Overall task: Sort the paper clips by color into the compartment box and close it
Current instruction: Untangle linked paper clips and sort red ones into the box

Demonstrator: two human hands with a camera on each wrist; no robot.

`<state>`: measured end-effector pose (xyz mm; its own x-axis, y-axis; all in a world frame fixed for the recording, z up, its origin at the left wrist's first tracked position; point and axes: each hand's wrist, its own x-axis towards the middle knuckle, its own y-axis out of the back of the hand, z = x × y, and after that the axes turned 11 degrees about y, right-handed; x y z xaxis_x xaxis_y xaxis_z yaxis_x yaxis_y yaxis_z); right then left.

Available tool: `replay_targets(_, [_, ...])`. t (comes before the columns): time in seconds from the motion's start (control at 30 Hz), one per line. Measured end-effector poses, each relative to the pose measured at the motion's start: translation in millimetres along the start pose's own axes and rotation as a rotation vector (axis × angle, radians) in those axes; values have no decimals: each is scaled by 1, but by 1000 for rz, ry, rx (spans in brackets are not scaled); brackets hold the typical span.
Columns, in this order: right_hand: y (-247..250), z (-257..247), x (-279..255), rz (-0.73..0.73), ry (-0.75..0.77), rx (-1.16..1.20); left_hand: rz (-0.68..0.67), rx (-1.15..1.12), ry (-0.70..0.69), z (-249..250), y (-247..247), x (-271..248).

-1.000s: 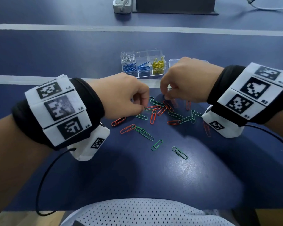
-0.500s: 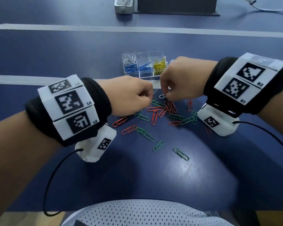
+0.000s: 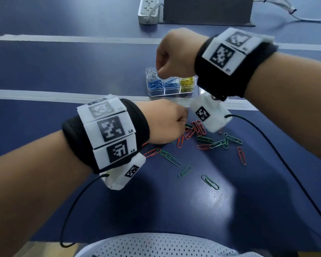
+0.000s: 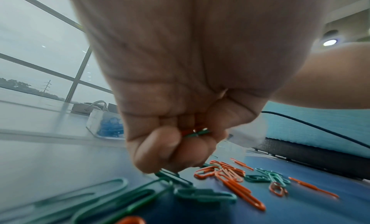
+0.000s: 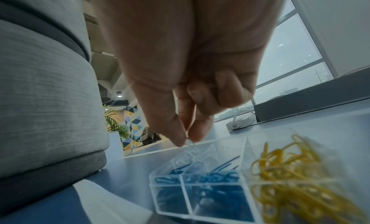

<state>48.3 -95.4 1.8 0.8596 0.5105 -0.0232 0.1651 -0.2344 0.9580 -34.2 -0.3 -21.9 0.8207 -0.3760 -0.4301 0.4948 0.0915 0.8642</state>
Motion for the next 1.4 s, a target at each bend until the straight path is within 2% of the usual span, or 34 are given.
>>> replay_targets(0.17, [-4,3,18,12,-50,15,-10,32,-44,-1,-2,0])
replay_targets(0.33, [2,8,-1,-18,-57,-26,-3,86,-49,1,0,2])
replay_targets(0.53, [5,4,-52,-228,-61,-125,36,103,-55,2,0,2])
replay_targets(0.67, [-3,2,-79,-334,-89,-139,55,80,-9,0,-1,0])
replay_targets(0.8, [-10,2,-92,-362,-120,-110,77,111,38,0,0,-1])
replay_targets(1.1, [-17,5,-102,-309,-69,-123,58,122,28,6,-1,-5])
replay_targets(1.3, [-20,10,-103,-282,-77,-56,79,-2,77,-2,8,-4])
replay_targets(1.37, [-19,14,-102,-235,-83,-15,18,-177,153,-5,13,-2])
replay_targets(1.4, [-19,15,-101,-222,-86,-2,-58,-312,191,-6,14,0])
